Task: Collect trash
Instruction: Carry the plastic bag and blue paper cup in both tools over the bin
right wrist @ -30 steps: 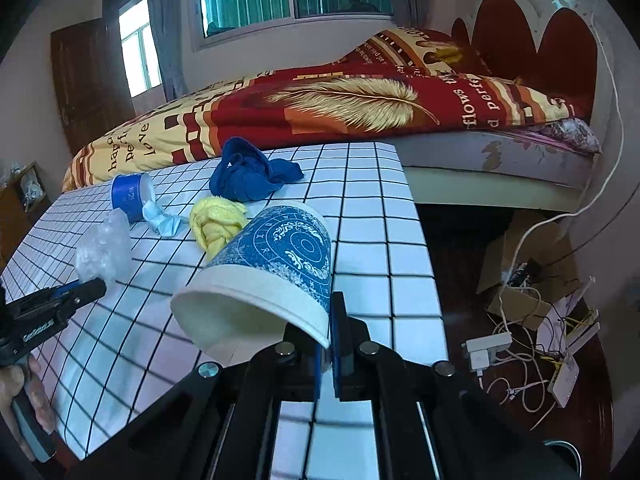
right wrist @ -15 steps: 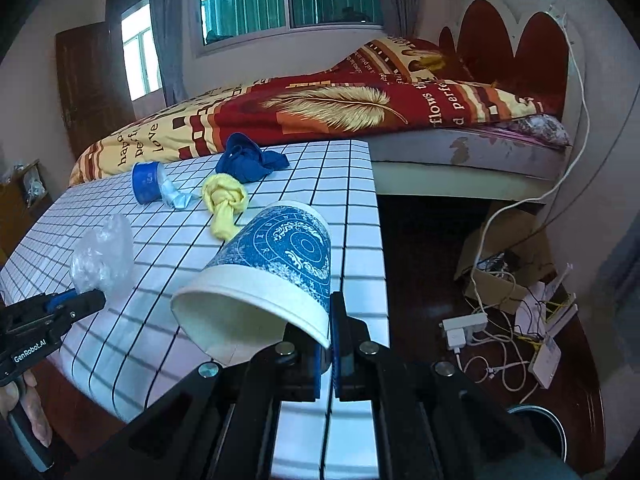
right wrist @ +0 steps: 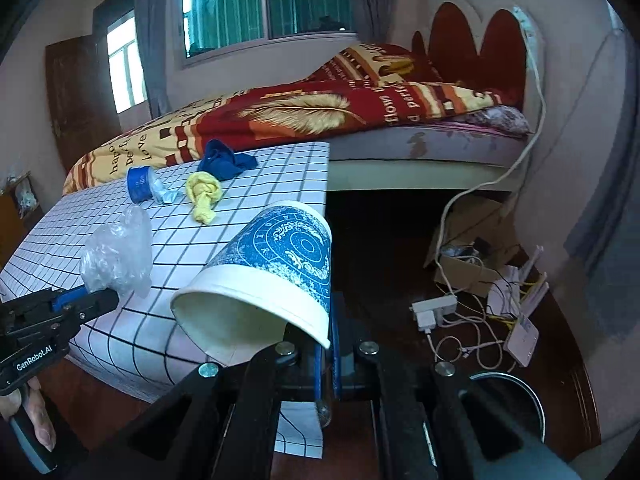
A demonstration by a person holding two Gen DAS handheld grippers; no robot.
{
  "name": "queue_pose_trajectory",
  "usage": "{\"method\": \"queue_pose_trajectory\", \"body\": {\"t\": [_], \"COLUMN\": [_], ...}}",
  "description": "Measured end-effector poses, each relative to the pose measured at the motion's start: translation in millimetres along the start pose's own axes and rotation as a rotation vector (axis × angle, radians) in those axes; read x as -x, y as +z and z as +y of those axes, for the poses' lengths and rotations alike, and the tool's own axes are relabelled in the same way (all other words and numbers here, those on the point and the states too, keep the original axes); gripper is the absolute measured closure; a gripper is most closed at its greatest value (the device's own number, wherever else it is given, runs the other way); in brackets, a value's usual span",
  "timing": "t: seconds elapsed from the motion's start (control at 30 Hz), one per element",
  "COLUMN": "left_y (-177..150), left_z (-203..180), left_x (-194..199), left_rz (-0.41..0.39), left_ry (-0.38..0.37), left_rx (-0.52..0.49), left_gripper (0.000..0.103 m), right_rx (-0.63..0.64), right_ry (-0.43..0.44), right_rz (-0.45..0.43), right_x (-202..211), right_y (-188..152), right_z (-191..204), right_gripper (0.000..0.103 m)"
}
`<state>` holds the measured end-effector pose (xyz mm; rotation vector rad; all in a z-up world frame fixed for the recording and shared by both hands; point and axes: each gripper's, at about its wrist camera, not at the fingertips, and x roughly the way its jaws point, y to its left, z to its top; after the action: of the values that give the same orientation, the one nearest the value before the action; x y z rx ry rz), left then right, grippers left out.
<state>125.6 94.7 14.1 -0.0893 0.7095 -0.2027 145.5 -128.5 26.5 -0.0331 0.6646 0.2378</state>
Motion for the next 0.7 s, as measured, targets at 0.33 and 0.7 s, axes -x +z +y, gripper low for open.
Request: {"method": "queue_pose_trajectory", "body": {"t": [0.33,0.7], "left_y": [-1.5,-14.1], "left_z": [-42.9,-98.6], "left_x": [-9.1,-25.9], "left_rz": [0.024,0.069], "left_ry": [-0.06,-0.157], "left_rx": [-0.071,-0.155], "left_gripper": [0.08,0.08], "right_rx": [-0.074,-0.14], "right_ry": [-0.049,-0.136], "right_rz": [-0.003,0.031], "right_x": [15.5,28.8], "right_y": [-15.6,-45.4], "right_z": [-40.8,-88.7], "right_gripper": [0.099,0.099]}}
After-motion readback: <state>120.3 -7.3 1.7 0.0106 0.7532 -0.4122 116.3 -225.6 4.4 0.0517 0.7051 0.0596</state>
